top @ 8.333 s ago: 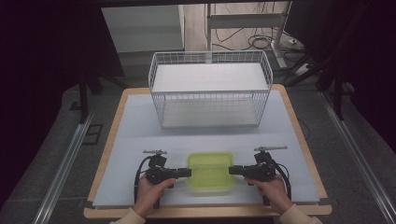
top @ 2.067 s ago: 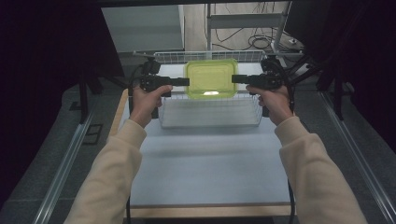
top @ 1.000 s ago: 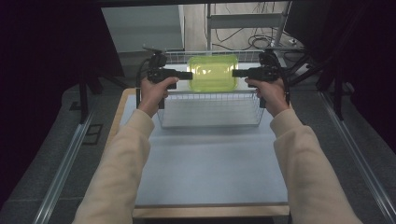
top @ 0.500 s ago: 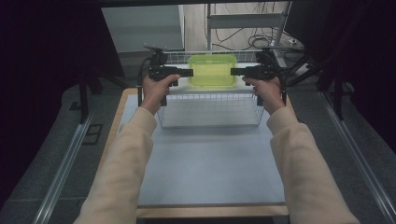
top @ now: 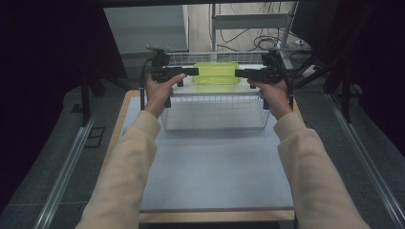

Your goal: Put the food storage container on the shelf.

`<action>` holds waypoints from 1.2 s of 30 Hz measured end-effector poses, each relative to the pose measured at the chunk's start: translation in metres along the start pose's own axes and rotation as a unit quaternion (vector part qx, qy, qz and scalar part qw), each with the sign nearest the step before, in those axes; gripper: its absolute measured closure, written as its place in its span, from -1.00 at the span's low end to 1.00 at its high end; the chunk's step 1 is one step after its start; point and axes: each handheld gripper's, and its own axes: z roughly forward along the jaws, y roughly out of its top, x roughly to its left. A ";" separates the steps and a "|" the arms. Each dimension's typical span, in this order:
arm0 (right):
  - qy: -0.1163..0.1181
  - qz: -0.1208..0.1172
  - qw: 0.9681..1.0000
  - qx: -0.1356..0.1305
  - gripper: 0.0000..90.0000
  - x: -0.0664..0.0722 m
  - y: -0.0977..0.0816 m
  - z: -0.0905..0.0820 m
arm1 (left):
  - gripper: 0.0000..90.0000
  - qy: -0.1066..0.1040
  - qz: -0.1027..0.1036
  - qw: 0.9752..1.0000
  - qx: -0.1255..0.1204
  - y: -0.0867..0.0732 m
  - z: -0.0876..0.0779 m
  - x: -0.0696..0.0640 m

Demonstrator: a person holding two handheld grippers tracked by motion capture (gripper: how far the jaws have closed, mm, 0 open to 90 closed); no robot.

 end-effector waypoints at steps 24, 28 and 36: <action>0.063 -0.097 0.993 -0.015 -0.28 0.019 -0.088 -0.070 | -0.52 -0.031 0.083 0.996 0.010 -0.119 -0.077 -0.023; 0.072 -0.114 0.991 -0.009 -0.31 0.019 -0.121 -0.079 | -0.52 -0.035 0.094 0.995 0.016 -0.152 -0.084 -0.022; 0.067 -0.135 0.988 0.019 -0.38 0.014 -0.182 -0.083 | -0.51 -0.031 0.106 0.993 0.030 -0.210 -0.086 -0.018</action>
